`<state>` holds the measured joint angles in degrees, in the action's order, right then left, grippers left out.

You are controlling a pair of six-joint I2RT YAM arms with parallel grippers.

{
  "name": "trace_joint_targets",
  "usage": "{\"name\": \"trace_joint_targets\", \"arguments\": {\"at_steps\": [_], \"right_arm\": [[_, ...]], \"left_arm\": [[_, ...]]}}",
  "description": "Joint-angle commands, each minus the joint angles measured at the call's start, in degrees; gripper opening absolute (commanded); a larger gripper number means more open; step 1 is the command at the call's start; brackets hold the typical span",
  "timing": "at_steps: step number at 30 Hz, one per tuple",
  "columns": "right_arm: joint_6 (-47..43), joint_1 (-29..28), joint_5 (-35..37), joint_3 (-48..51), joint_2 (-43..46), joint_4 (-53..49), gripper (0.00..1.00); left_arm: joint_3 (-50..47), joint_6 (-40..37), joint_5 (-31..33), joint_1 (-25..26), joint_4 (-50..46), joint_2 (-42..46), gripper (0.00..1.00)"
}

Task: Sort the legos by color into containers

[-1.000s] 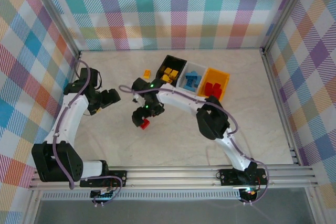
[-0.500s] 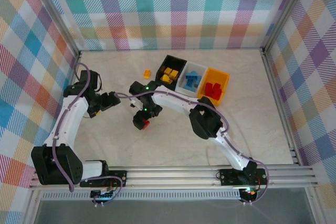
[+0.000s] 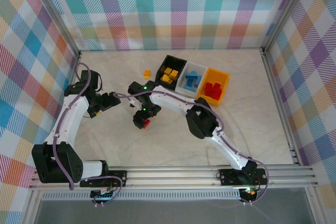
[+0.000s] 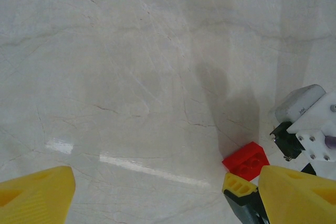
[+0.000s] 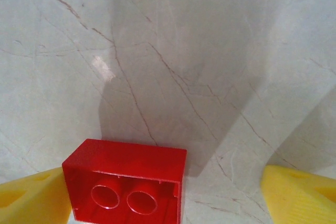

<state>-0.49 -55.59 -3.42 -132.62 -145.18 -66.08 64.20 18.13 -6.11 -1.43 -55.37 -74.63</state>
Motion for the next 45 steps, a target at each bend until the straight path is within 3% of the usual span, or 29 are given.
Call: {"name": "trace_joint_targets", "arguments": {"at_steps": [1, 8, 18, 26, 34, 39, 45], "right_arm": [[-0.15, -0.82, 1.42, -0.97, -3.15, -0.62, 0.86], [0.69, -1.07, 7.35, 0.48, -2.38, -0.72, 0.61], [5.98, 1.47, 7.98, 12.08, 8.67, 4.85, 0.56], [12.3, 12.64, 5.81, 28.61, 28.71, 10.52, 0.55], [15.54, 31.4, 2.76, 32.8, 36.51, 10.72, 0.53], [17.65, 41.05, 0.04, 30.0, 32.78, 10.81, 0.52], [18.42, 46.35, -1.41, 24.34, 25.64, 10.64, 0.53]], "left_arm": [[0.04, -1.46, 0.4, -0.68, -0.52, -0.51, 0.9], [-0.2, -1.49, 0.31, -1.02, -0.49, -0.47, 0.91], [-0.15, -1.47, -0.62, -1.12, -0.05, -0.45, 0.91], [1.21, 0.12, -6.11, 1.53, 4.93, -4.86, 0.9], [17.38, 1.2, -7.13, 6.6, 7.18, -21.69, 0.9], [34.4, 0.64, -8.2, 7.87, 3.08, -36.55, 0.88], [51.88, 1.19, -7.52, 9.89, -2.22, -50.47, 0.86]]}}
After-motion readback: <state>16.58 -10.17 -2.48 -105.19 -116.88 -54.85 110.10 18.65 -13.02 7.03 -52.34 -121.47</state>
